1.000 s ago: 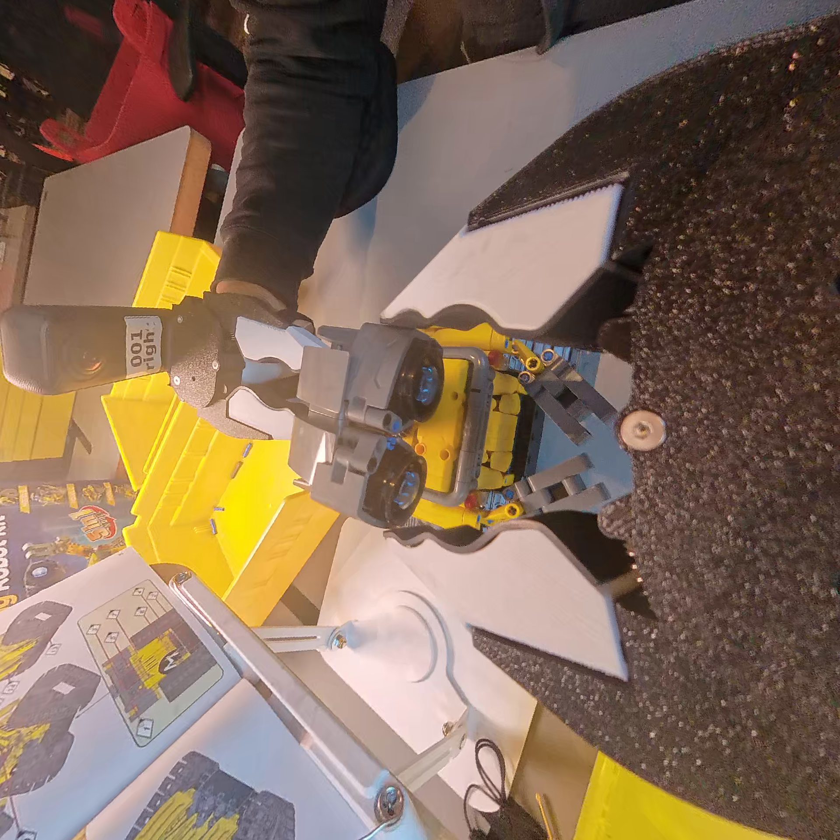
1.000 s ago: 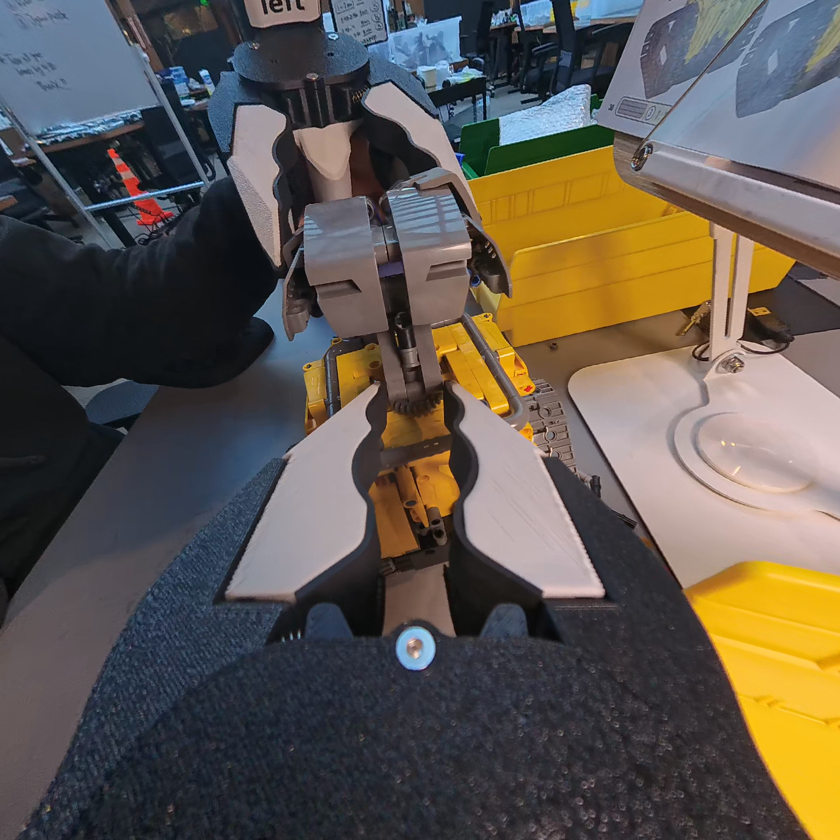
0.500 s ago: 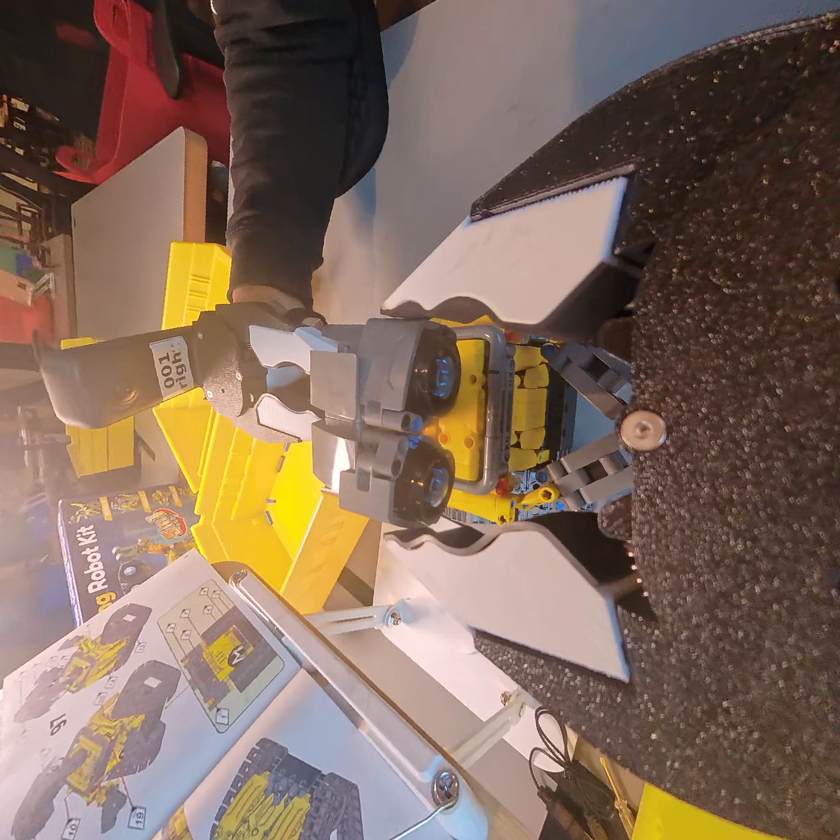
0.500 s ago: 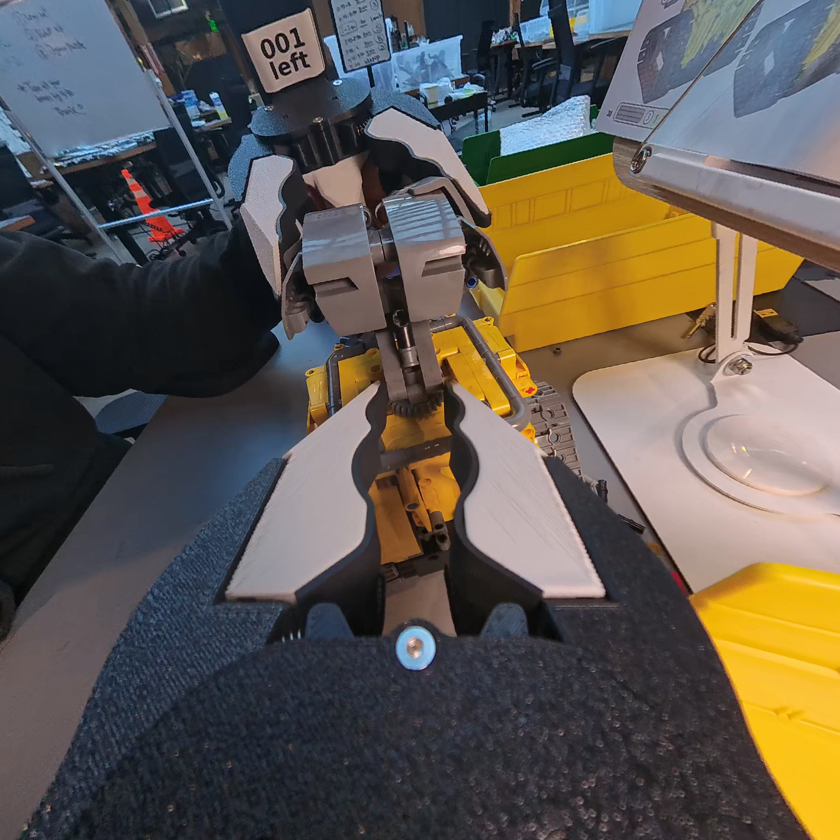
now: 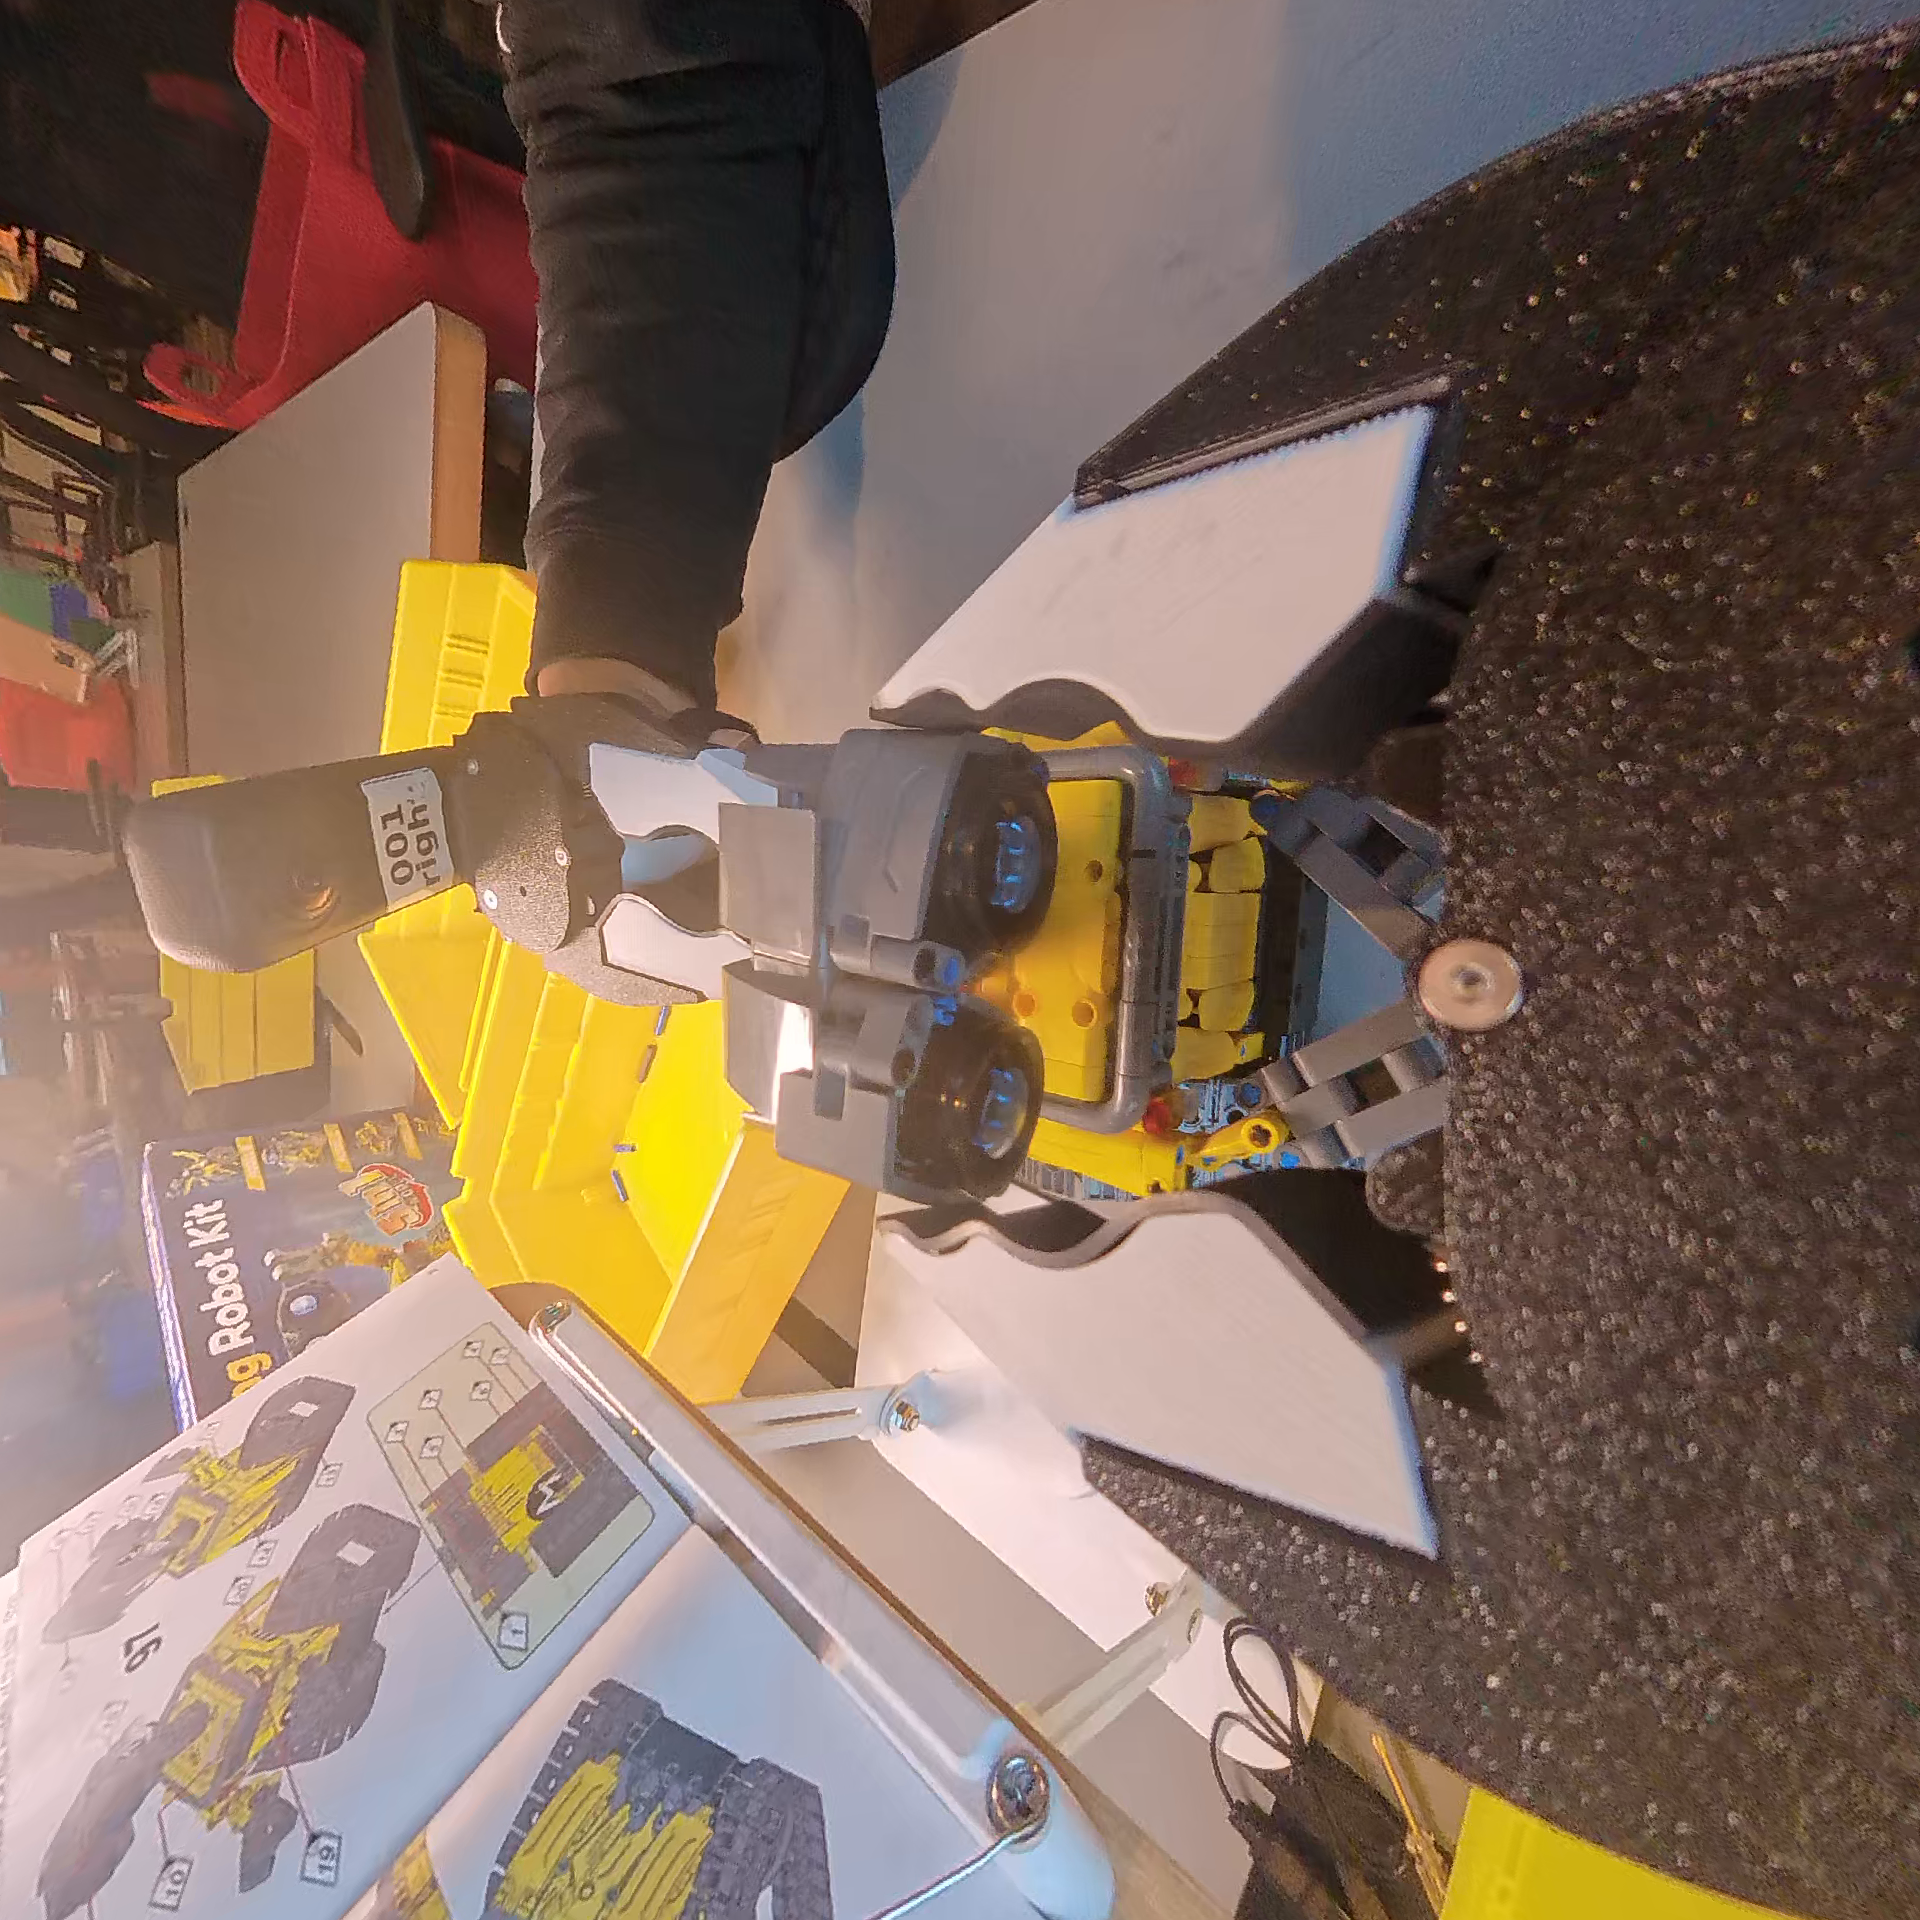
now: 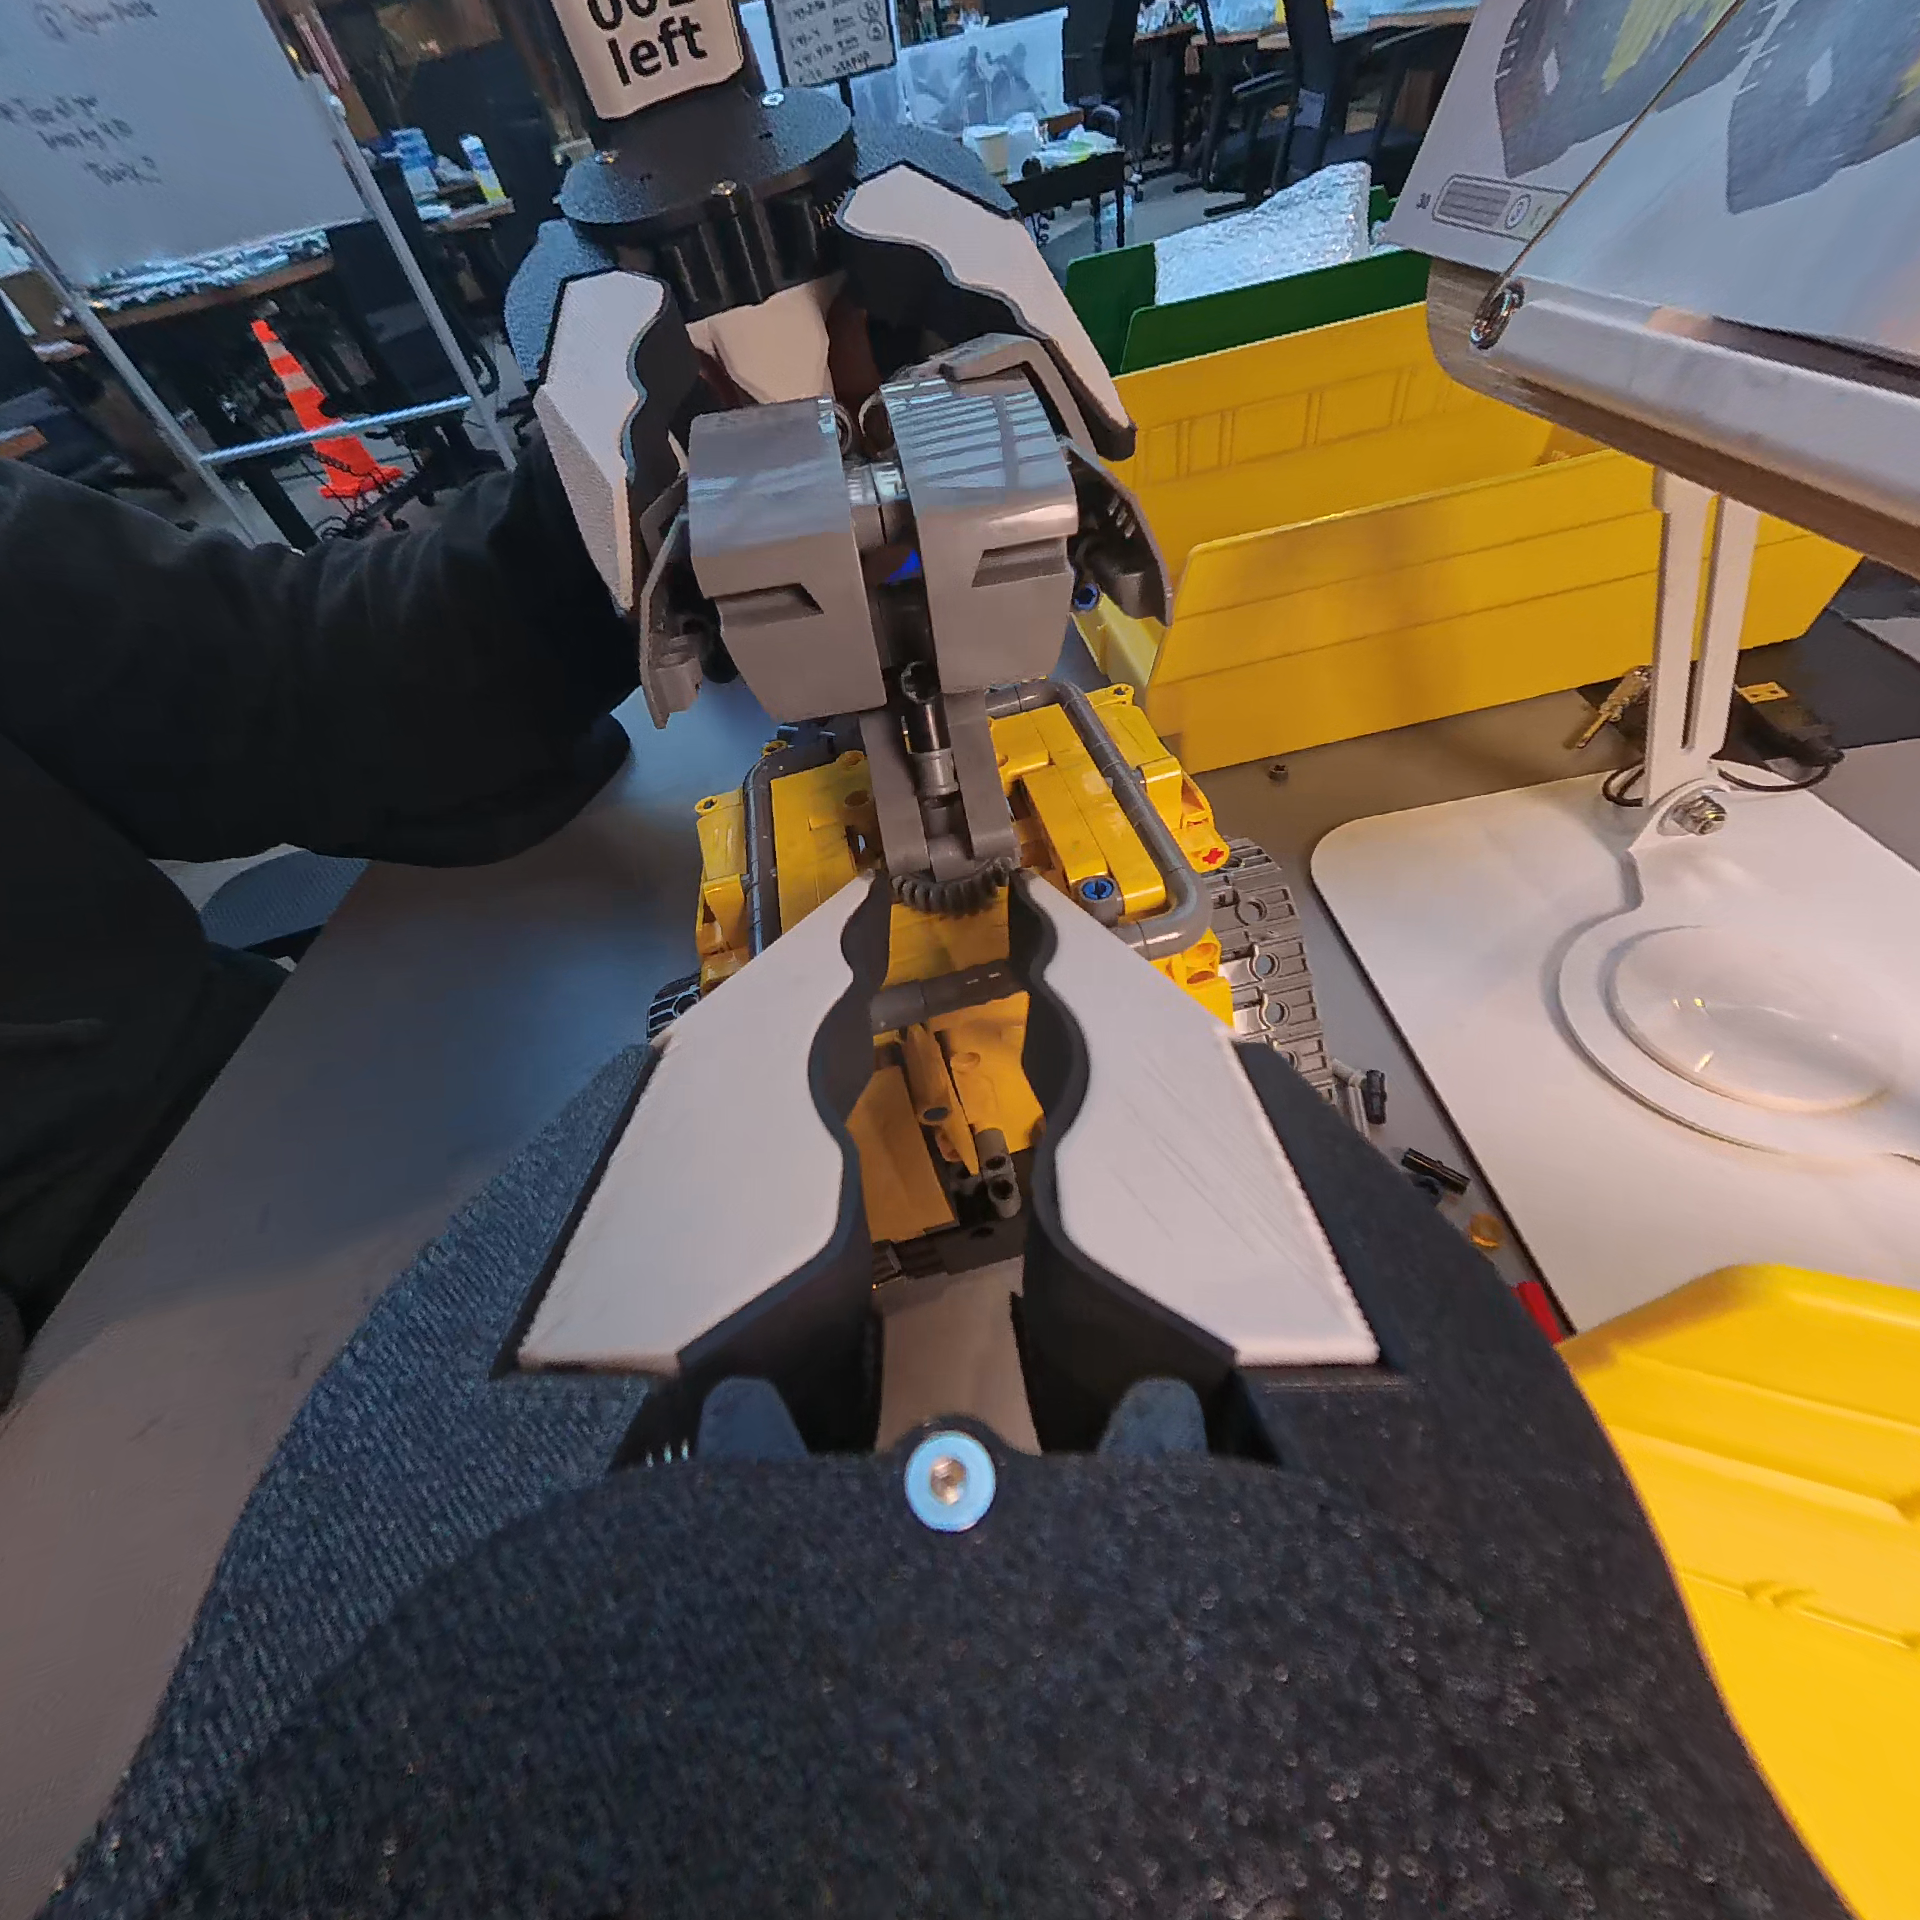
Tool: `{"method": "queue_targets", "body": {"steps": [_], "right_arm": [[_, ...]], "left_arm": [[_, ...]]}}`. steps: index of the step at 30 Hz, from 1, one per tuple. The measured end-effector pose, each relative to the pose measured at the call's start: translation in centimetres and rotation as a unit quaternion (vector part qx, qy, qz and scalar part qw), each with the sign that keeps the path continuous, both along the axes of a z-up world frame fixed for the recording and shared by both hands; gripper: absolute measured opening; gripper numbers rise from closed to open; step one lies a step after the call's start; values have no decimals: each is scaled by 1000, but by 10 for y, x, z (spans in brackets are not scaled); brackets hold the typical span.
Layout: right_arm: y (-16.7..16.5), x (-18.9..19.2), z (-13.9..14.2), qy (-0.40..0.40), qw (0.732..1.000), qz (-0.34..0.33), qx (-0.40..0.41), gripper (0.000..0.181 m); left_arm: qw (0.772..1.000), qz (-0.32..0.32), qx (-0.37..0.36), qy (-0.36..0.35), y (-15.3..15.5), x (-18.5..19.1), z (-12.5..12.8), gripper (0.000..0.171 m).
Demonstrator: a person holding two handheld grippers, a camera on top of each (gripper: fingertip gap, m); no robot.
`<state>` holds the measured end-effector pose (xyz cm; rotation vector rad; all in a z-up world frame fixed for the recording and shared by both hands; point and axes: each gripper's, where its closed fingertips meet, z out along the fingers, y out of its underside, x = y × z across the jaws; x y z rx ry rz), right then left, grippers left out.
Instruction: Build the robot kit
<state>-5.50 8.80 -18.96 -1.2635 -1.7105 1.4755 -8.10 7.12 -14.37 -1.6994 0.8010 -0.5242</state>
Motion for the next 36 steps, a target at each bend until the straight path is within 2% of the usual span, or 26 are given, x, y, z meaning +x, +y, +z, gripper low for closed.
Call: {"method": "queue_targets", "body": {"steps": [4, 15, 36], "right_arm": [[2, 0, 4, 9, 1000, -4, 3, 28], [2, -3, 1, 4, 1000, -13, 19, 25], [2, -2, 0, -7, 999, -19, 27, 24]], "left_arm": [[1000, 12, 0, 3, 2, 4, 3, 90], [999, 44, -4, -9, 11, 14, 9, 91], [999, 36, -5, -37, 12, 13, 9, 91]]}}
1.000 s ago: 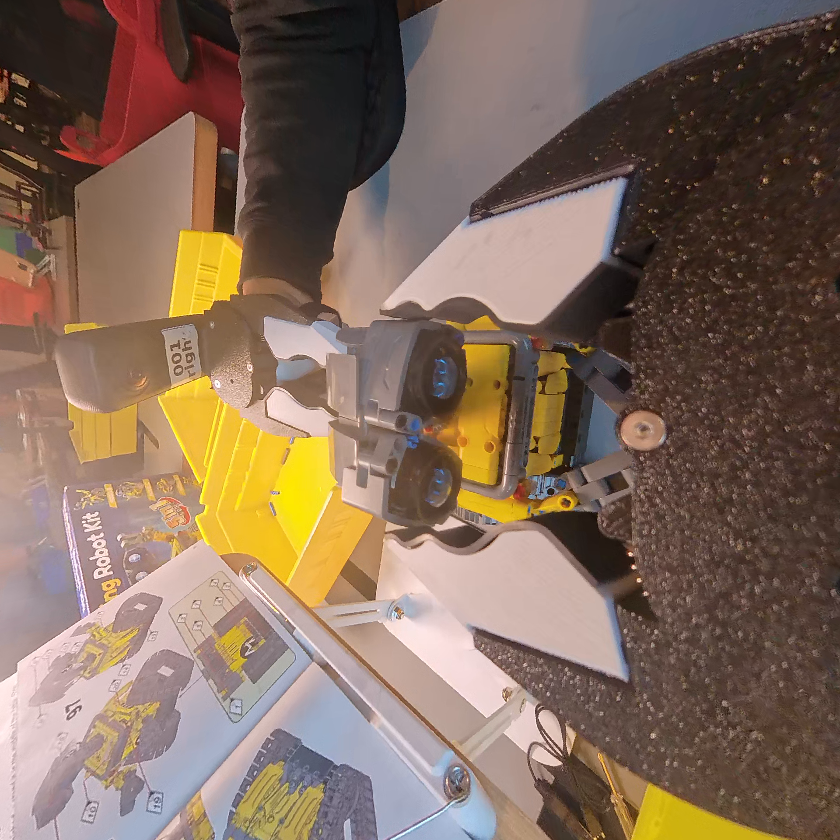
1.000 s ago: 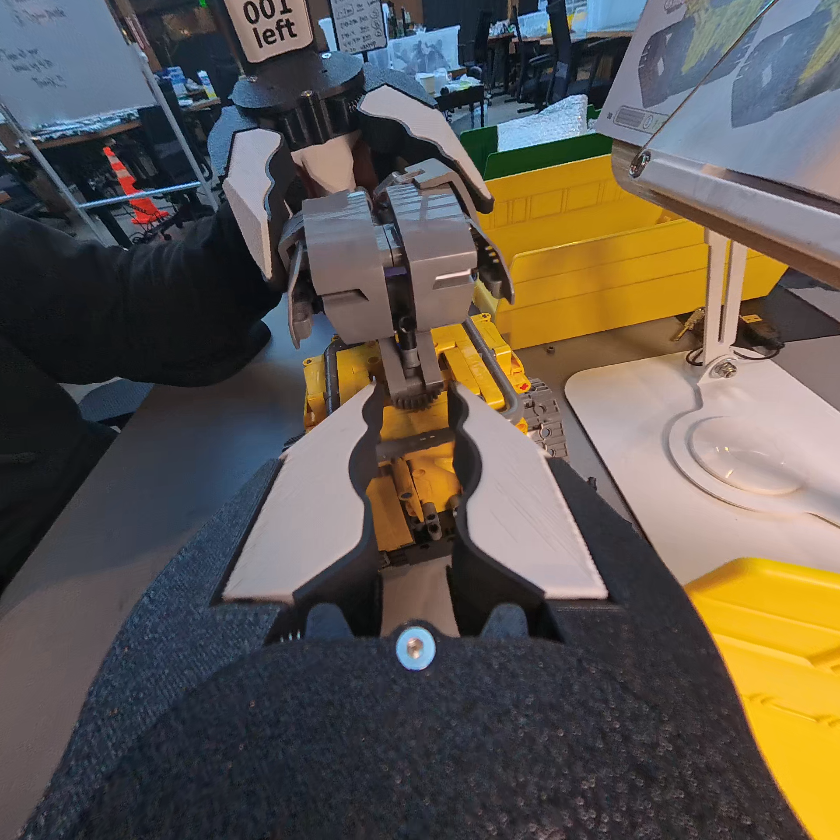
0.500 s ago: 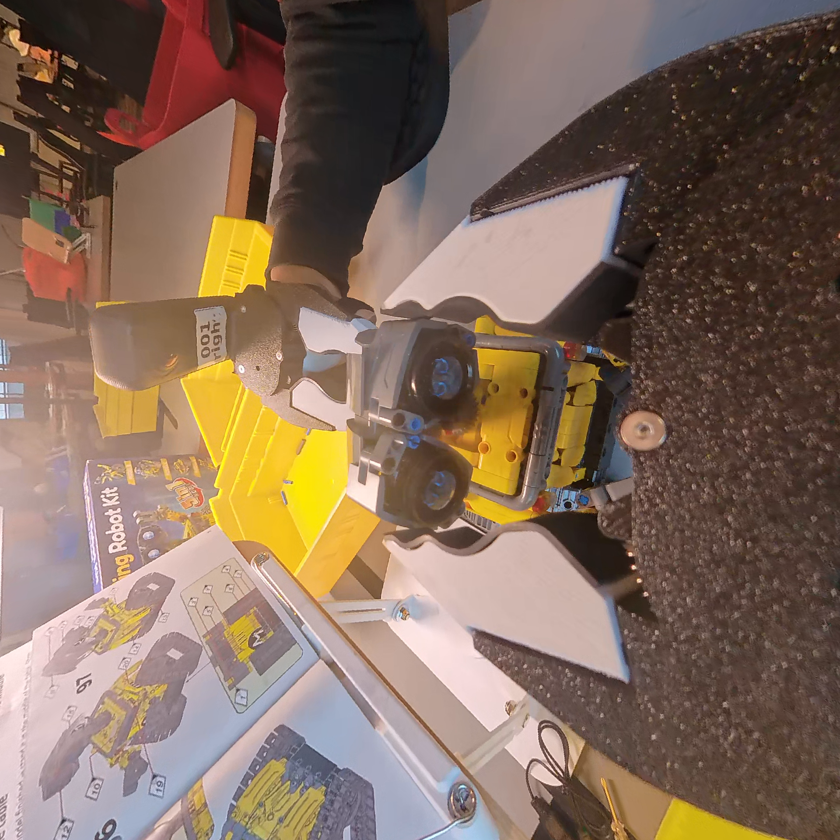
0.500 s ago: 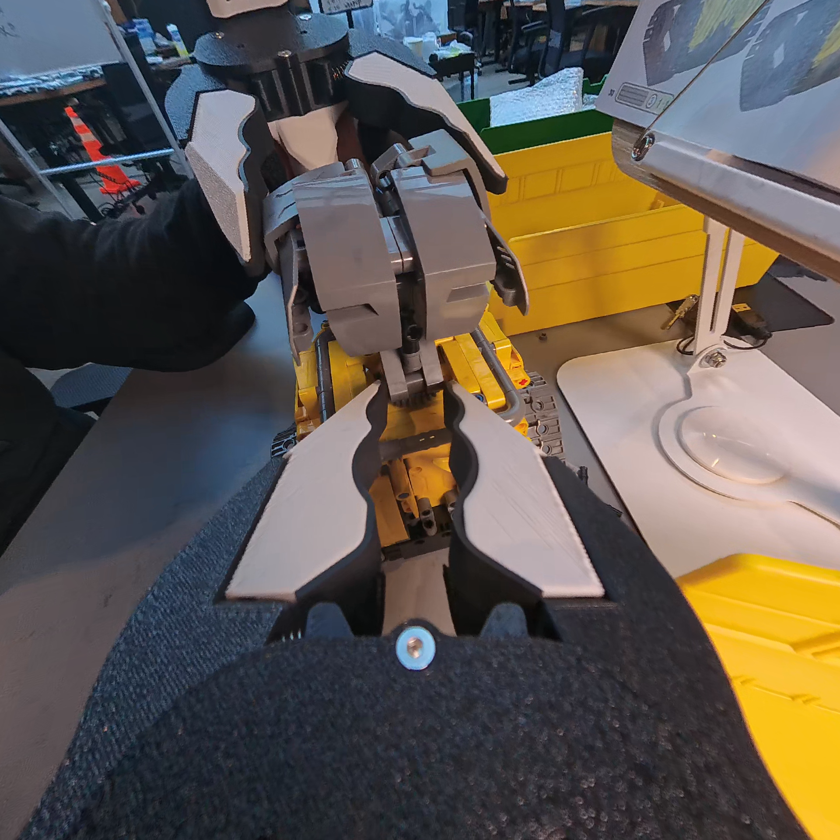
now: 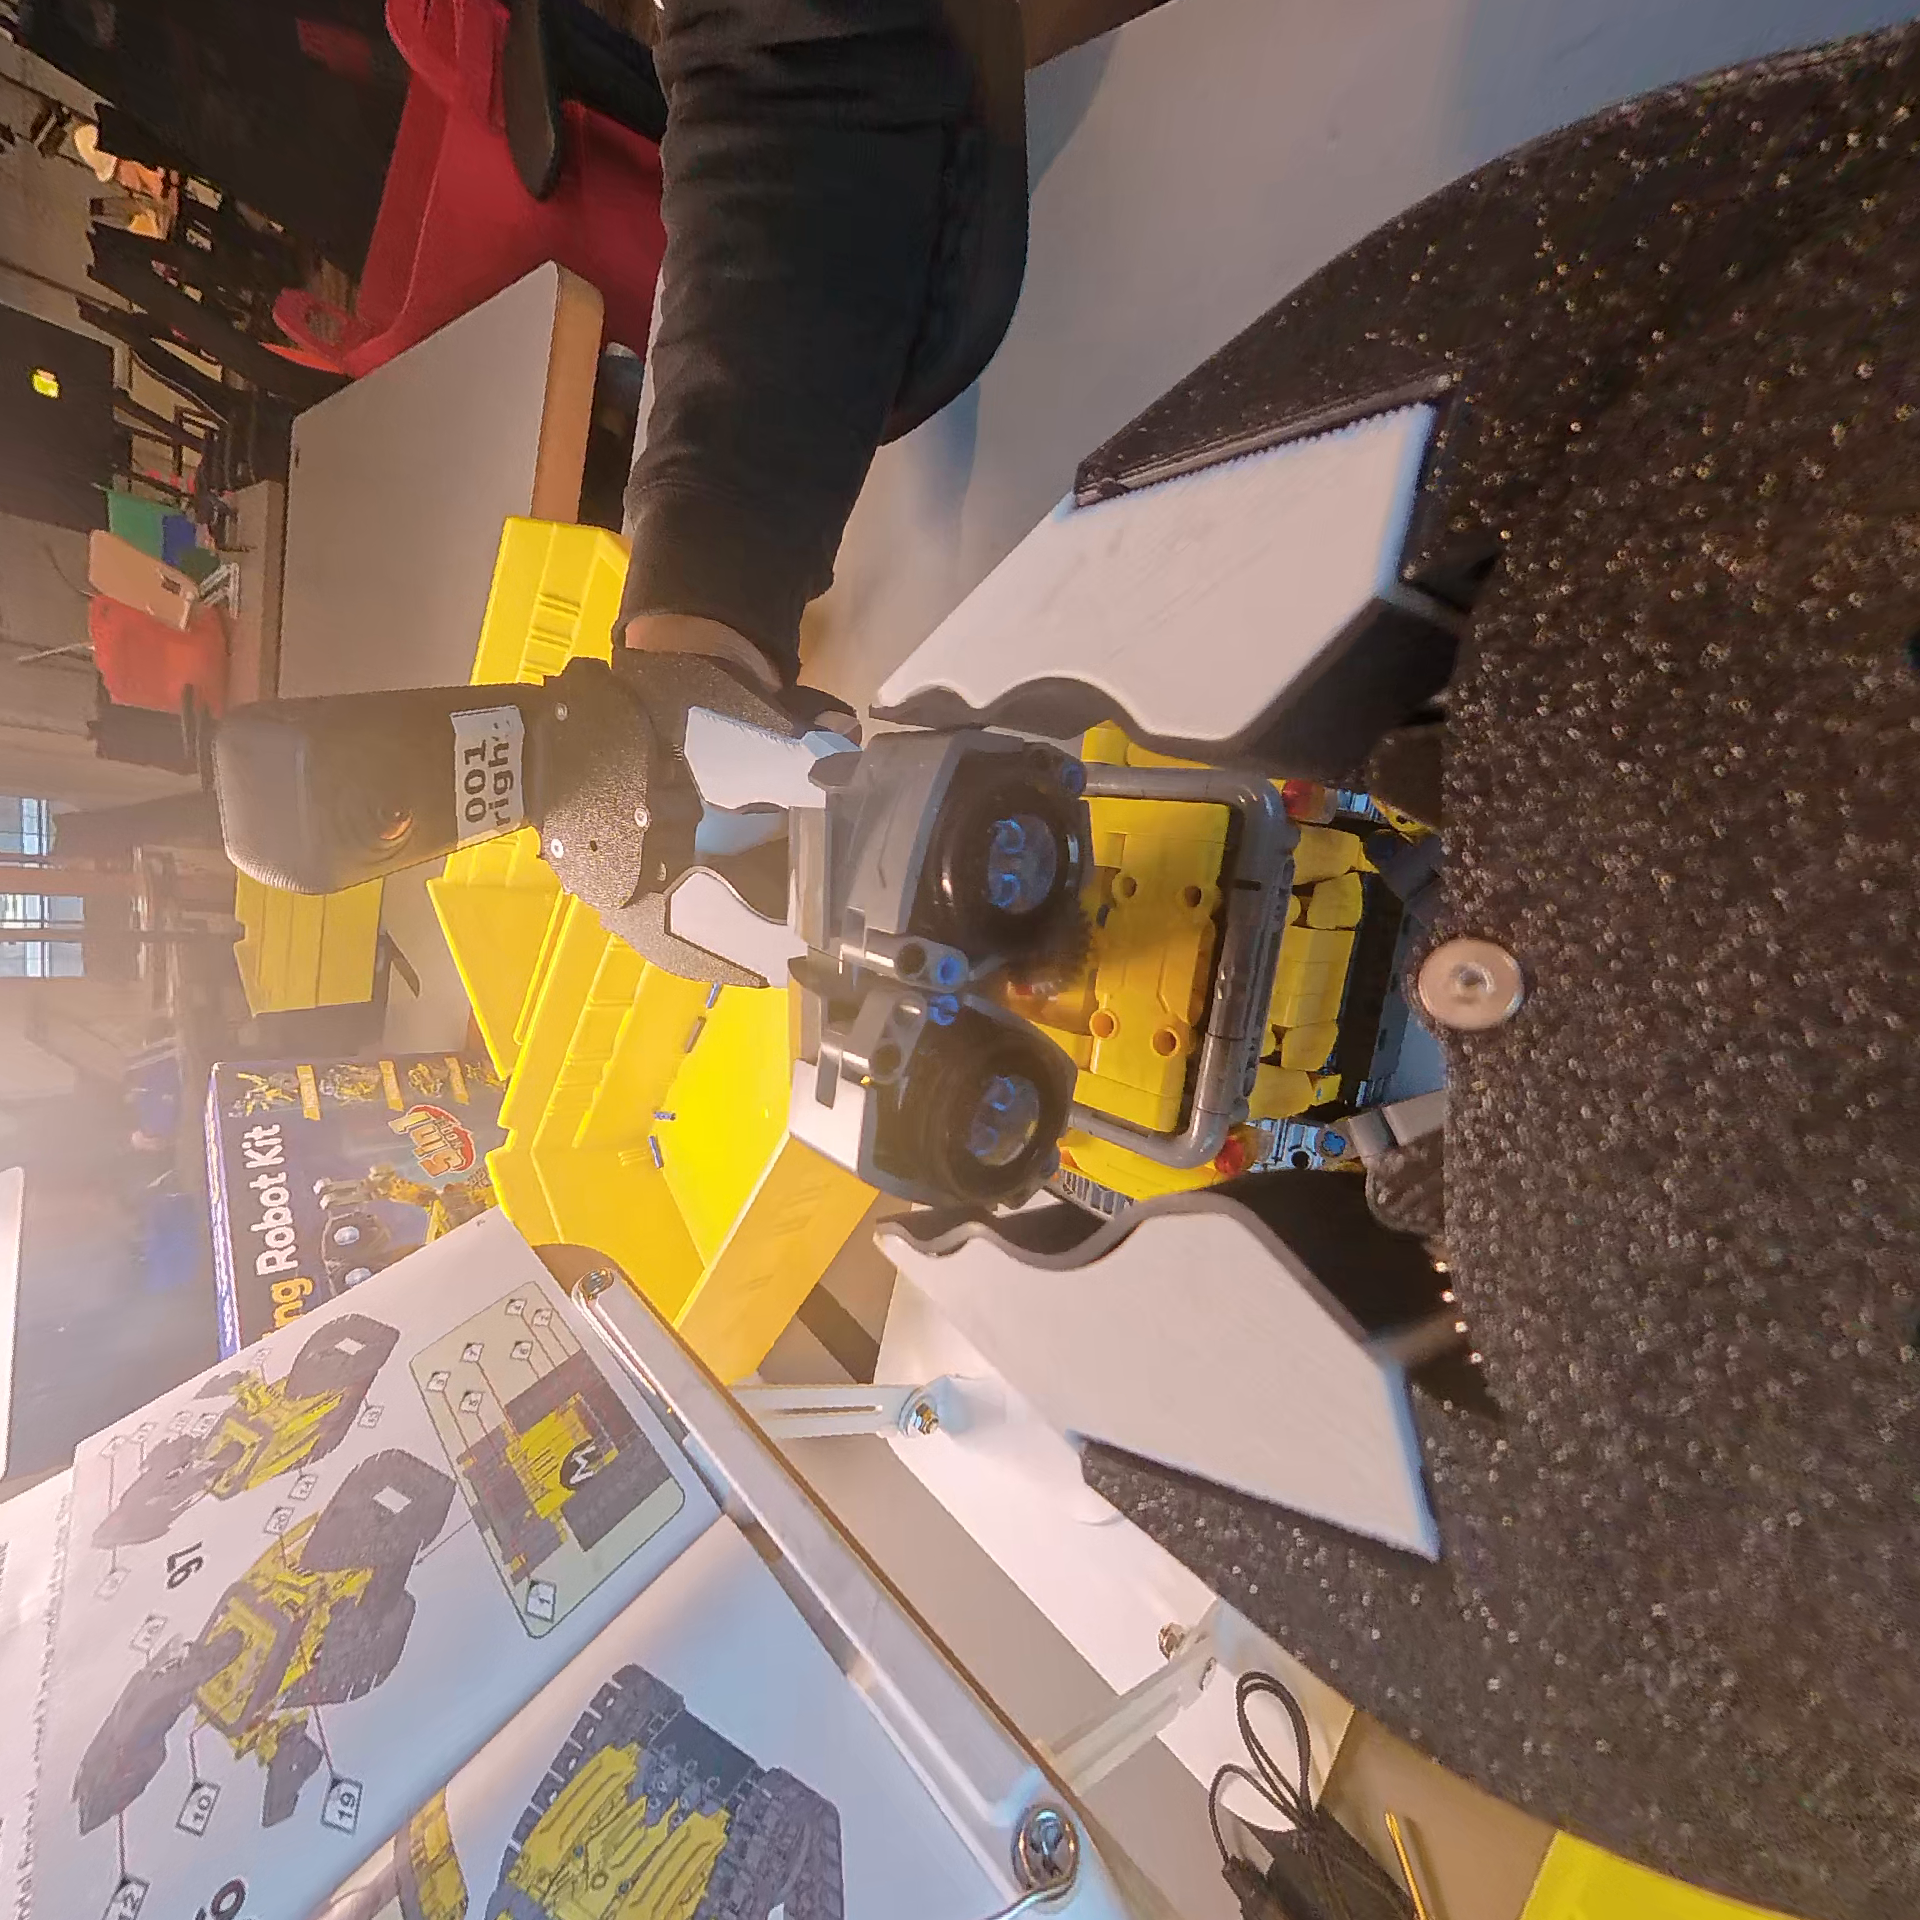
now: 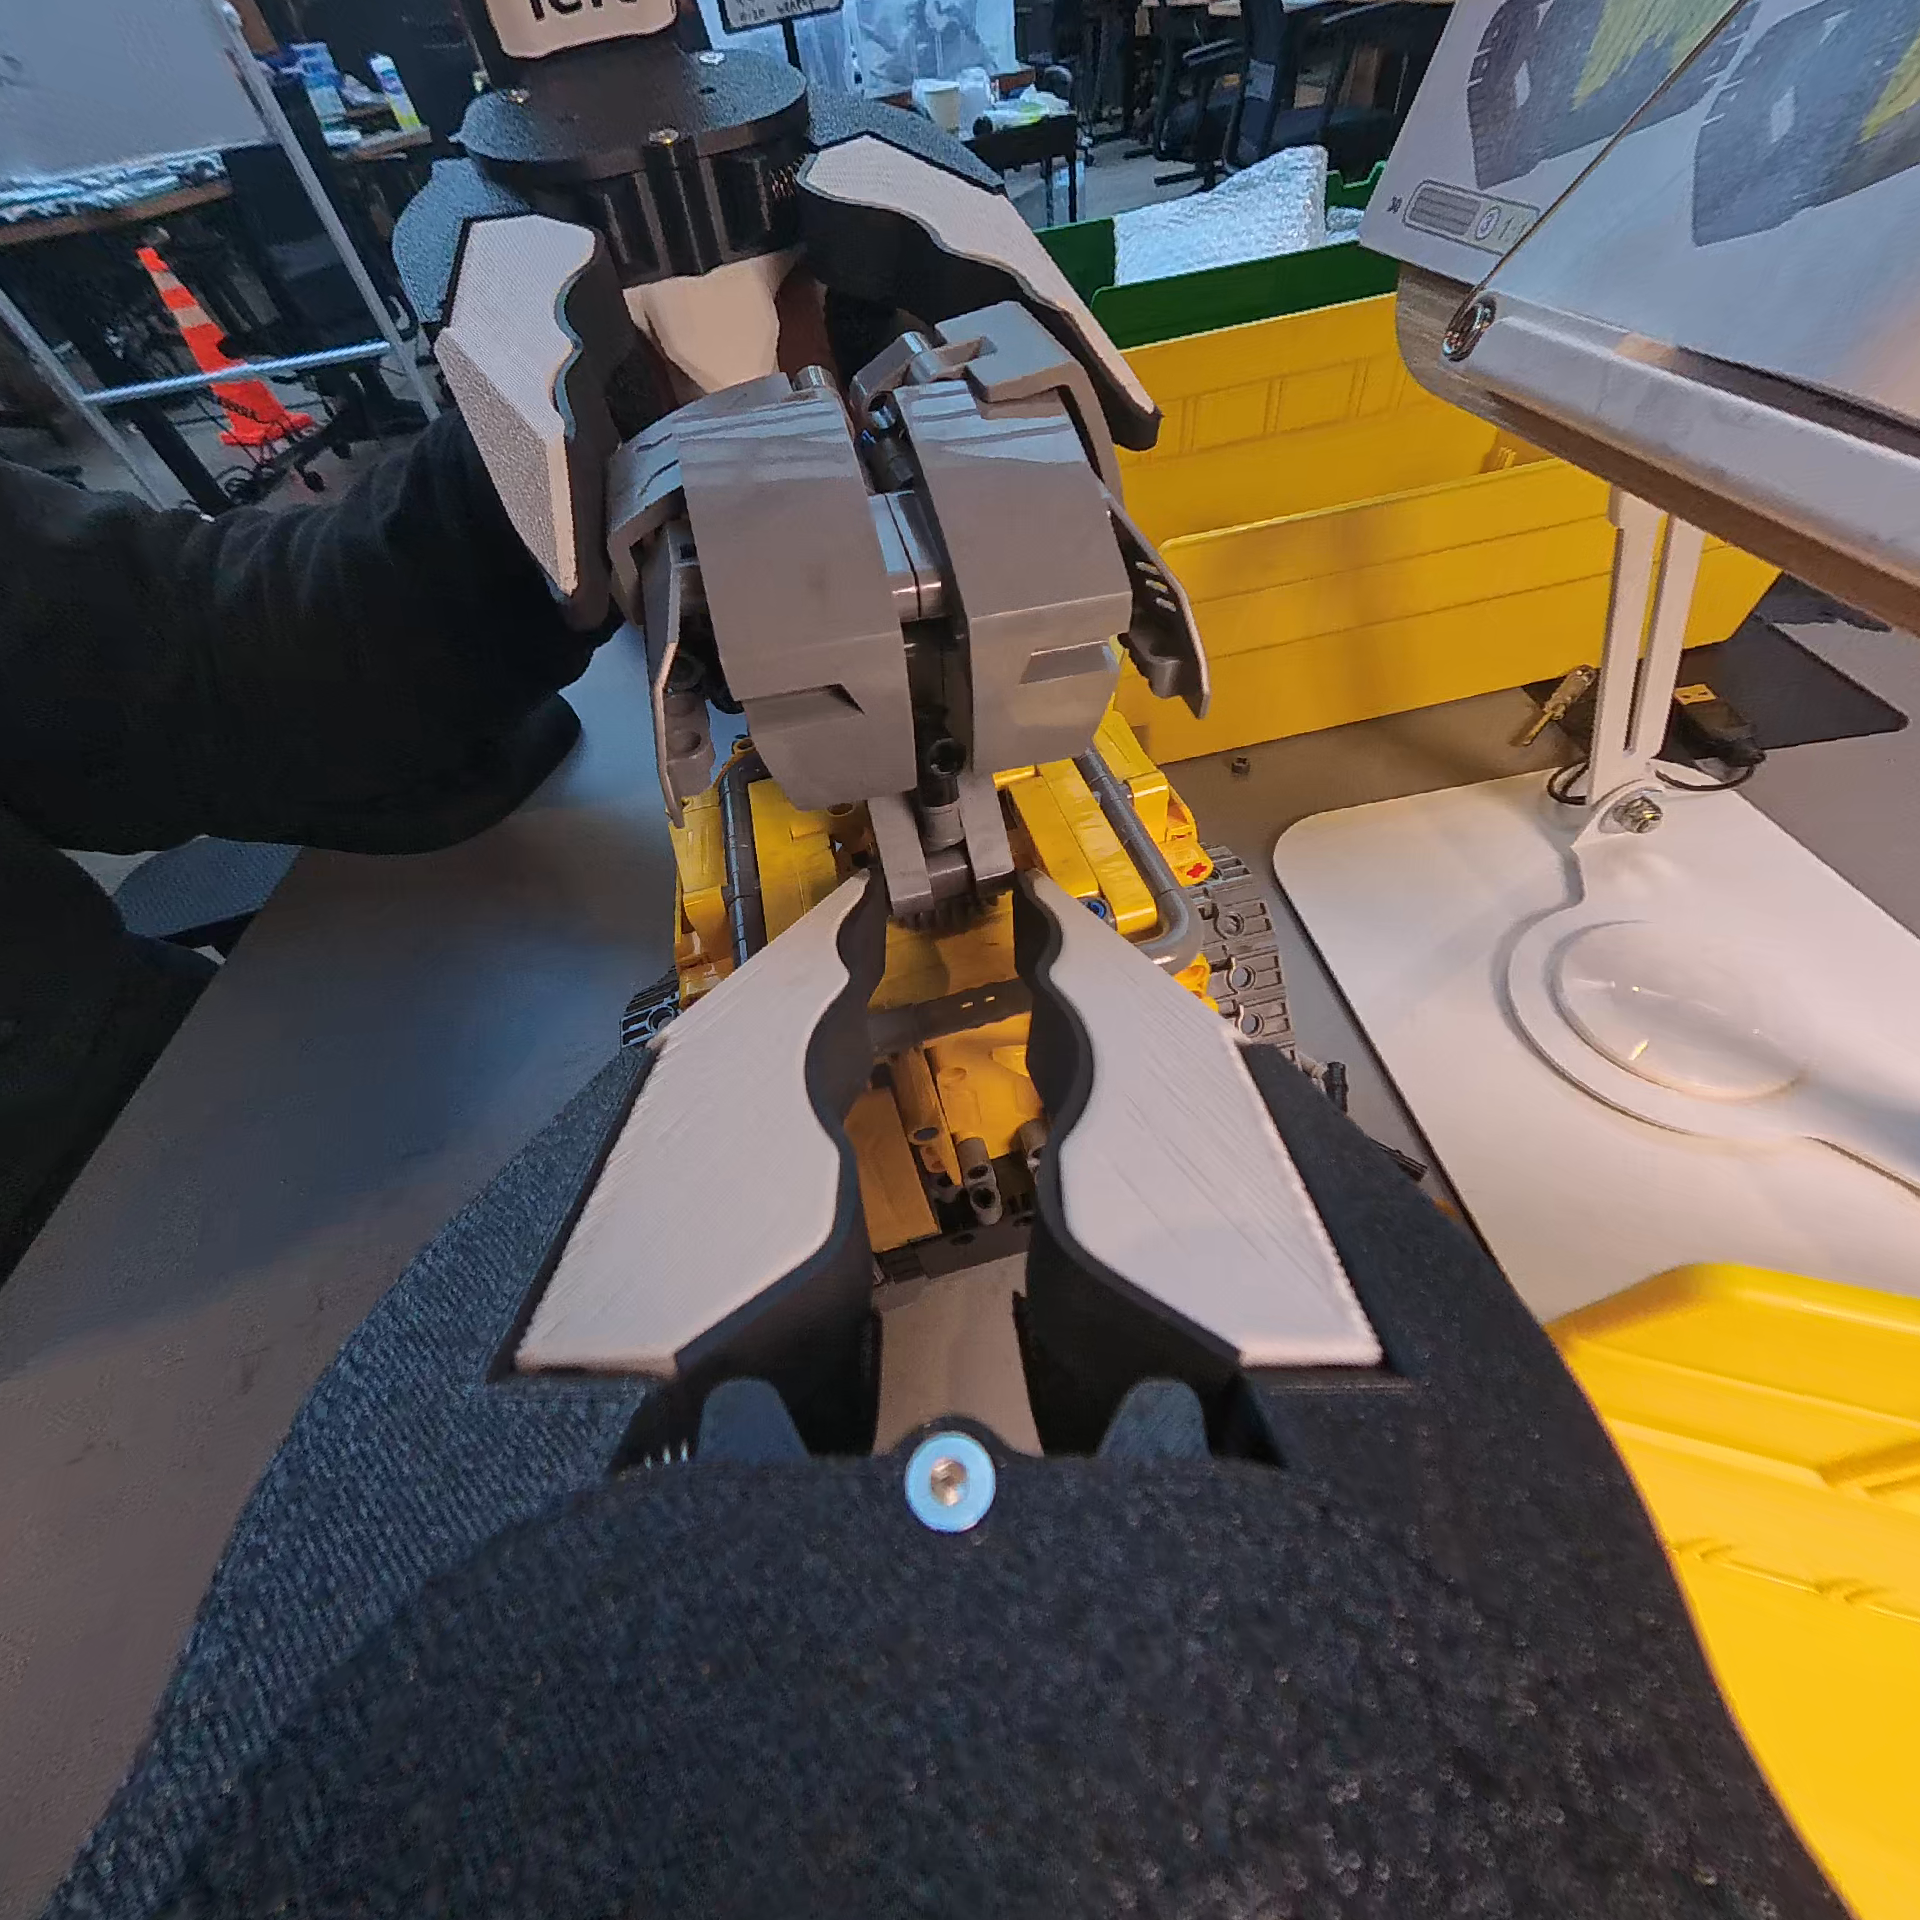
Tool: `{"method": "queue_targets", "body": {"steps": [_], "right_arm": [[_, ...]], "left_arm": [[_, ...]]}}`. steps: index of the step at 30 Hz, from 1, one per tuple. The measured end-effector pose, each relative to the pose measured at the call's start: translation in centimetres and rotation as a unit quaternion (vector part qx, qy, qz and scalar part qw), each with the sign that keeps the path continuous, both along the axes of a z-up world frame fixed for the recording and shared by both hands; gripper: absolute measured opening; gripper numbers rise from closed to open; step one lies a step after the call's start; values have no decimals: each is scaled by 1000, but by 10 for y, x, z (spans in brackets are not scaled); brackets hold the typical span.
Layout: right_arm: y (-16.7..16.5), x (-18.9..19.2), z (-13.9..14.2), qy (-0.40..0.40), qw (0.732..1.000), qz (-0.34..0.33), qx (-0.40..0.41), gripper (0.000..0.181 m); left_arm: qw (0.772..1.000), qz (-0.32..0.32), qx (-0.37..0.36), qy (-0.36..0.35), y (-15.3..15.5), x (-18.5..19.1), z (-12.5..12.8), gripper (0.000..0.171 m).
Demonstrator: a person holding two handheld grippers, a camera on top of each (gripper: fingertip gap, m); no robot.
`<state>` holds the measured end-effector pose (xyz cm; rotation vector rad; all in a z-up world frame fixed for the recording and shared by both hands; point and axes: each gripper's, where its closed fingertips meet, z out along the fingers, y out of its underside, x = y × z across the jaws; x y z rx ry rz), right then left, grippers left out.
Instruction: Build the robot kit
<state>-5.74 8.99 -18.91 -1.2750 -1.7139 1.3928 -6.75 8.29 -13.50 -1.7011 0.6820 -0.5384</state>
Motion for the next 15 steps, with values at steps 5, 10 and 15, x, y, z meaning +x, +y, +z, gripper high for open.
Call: {"method": "queue_targets", "body": {"steps": [5, 10, 15], "right_arm": [[0, 0, 0, 1, 1000, -1, 1, 24], [-1, 0, 0, 5, 1000, -1, -9, 24], [-1, 0, 0, 11, 1000, -3, -19, 24]], "left_arm": [[1000, -4, 4, 2, -1, -1, -1, 91], [1000, -7, 10, -4, -1, -1, -1, 91], [1000, -14, 15, -13, -2, -1, -1, 91]]}}
